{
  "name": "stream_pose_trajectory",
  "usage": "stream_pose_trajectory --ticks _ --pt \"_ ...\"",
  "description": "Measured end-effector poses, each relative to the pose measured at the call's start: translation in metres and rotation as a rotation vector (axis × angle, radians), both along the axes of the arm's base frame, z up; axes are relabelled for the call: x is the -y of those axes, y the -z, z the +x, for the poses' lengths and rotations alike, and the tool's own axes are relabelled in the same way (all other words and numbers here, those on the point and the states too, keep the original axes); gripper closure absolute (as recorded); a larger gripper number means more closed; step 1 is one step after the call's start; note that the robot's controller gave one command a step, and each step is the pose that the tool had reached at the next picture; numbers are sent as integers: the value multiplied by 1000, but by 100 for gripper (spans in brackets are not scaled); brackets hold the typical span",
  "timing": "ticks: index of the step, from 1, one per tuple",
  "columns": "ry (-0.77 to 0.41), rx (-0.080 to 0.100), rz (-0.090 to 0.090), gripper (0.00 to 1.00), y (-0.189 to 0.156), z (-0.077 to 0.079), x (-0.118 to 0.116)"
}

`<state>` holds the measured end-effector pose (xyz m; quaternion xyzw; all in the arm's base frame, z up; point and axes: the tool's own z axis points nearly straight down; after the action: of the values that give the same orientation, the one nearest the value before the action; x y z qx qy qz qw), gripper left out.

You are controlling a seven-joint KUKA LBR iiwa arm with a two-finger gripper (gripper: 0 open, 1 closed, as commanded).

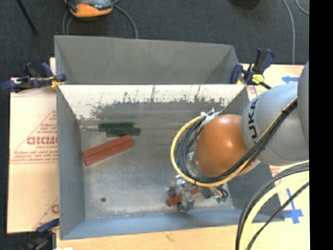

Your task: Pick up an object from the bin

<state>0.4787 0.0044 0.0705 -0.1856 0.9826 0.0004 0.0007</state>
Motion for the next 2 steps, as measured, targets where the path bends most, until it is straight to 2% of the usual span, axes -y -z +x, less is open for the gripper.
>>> stream_pose_trajectory --ticks 2 --pt "4 0 0 100 0 0 0"
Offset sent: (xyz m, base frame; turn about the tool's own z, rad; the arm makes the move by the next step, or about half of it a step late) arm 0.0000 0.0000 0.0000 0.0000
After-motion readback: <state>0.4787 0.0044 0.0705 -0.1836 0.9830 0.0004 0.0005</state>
